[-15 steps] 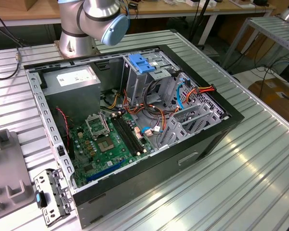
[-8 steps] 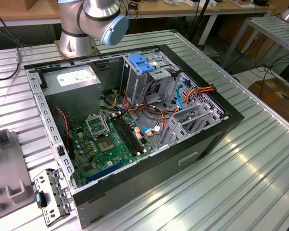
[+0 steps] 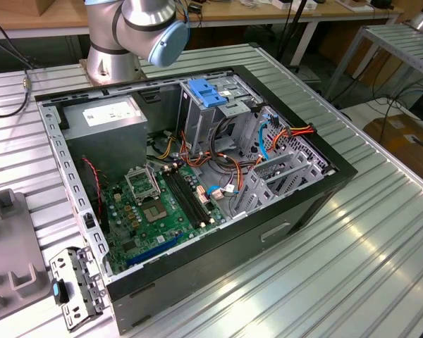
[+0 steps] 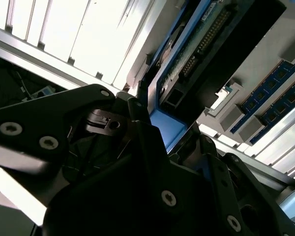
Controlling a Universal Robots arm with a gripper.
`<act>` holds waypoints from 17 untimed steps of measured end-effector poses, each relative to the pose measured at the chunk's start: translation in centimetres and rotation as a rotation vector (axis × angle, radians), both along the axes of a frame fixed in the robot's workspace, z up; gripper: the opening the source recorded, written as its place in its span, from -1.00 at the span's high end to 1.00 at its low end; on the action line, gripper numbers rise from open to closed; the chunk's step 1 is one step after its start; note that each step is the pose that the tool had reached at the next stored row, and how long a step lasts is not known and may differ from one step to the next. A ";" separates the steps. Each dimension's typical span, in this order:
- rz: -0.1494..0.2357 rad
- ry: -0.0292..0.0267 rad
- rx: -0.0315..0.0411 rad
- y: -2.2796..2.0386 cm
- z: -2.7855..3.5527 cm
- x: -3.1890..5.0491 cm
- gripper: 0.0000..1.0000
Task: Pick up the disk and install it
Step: 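Pick up the disk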
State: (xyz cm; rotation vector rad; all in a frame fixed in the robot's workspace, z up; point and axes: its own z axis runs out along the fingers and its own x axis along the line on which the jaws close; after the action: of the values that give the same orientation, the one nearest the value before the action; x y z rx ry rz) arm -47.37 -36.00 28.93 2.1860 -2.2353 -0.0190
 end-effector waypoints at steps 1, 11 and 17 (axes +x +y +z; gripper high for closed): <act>0.000 -0.0001 0.0000 0.00 -0.01 0.00 0.08; 0.000 0.0000 0.0000 0.00 -0.02 0.00 0.25; 0.000 -0.0001 0.0000 0.00 -0.05 0.00 0.25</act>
State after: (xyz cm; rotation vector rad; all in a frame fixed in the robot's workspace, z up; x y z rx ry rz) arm -47.37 -36.00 28.88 2.1860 -2.2352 -0.0190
